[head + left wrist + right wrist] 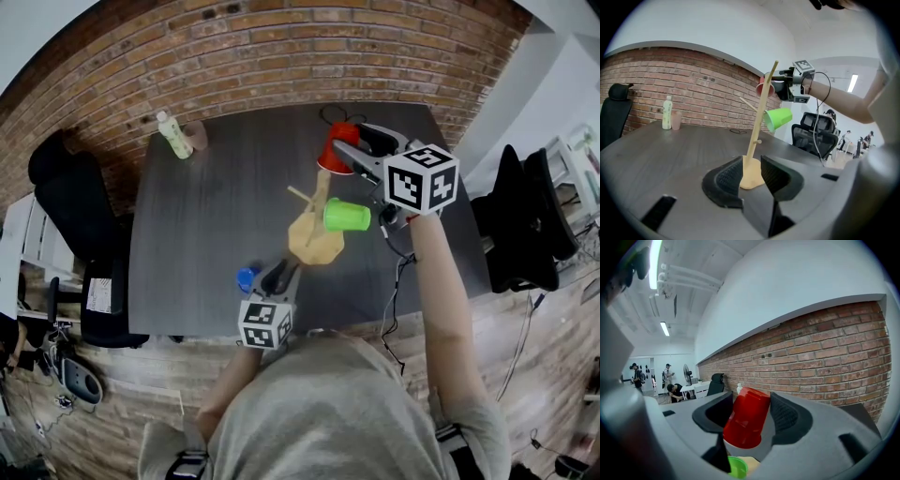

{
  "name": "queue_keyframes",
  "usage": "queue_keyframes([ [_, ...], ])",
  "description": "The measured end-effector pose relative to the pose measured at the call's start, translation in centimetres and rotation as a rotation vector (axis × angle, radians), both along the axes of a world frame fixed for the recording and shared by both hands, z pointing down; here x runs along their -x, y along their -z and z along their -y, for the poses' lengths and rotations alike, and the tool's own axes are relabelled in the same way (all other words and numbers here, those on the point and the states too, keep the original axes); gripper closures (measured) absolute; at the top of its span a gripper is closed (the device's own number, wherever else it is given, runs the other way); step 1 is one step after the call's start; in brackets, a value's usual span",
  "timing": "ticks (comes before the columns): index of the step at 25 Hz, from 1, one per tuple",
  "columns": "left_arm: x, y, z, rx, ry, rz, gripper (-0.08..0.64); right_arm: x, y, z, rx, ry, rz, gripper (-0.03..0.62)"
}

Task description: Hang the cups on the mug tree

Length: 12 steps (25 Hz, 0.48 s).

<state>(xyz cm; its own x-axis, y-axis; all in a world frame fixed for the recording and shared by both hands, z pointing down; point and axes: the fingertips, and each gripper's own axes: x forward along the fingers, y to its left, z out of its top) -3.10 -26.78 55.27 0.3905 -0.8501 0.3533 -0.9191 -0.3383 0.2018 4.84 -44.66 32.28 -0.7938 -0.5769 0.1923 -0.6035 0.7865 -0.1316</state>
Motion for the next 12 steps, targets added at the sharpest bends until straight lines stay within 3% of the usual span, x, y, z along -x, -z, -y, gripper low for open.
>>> queue_keyframes([
  [12, -0.1, 0.0, -0.2, 0.002, -0.005, 0.007, 0.446, 0.0, -1.4, -0.4, 0.022, -0.028, 0.034, 0.330],
])
